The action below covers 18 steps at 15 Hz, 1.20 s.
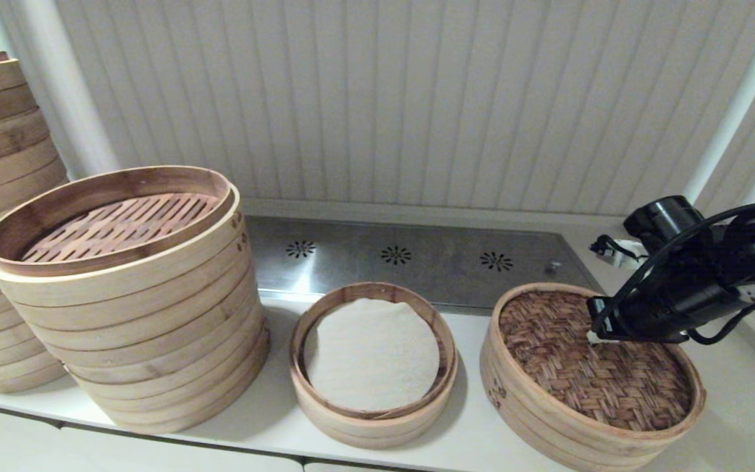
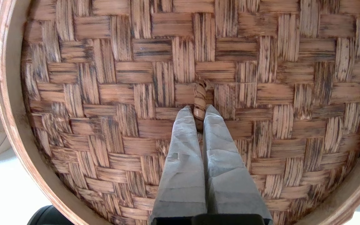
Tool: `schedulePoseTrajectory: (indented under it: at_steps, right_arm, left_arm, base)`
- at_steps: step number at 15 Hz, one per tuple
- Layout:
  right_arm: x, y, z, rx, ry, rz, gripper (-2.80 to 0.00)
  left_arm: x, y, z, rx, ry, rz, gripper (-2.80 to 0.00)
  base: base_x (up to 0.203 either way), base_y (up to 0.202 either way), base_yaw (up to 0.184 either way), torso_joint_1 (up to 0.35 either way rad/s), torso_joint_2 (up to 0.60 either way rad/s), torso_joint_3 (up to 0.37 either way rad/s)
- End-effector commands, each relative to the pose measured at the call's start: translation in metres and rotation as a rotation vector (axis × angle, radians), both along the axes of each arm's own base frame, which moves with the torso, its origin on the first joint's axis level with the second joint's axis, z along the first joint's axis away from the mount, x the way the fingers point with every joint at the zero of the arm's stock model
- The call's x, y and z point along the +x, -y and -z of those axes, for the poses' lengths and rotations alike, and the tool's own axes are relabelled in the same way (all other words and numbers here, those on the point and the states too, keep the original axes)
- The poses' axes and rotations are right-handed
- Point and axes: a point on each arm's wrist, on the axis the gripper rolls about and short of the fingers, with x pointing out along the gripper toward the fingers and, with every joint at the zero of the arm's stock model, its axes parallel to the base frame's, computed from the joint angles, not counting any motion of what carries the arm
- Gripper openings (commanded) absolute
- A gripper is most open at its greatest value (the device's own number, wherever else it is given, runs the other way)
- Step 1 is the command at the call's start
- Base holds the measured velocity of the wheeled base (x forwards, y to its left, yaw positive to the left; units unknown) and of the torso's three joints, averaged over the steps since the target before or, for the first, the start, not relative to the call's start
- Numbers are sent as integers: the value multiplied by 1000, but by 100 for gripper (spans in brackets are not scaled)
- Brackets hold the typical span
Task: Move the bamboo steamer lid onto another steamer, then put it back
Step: Pick up the steamer
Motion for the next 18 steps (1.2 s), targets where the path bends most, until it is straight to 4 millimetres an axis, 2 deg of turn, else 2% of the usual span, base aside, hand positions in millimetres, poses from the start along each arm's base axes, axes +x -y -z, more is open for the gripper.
schedulePoseTrajectory:
  at_steps: [1,18]
  right_arm:
    - [-2,0,-6,3,19,-1,-280]
    - [-17,1,-30,20,111,-8,-280]
  left_arm:
    - [0,0,0,0,-1,-1,-280]
    - [0,0,0,0,-1,-1,-280]
  base:
    - [0,0,0,0,0,0]
    - [0,0,0,0,0,0]
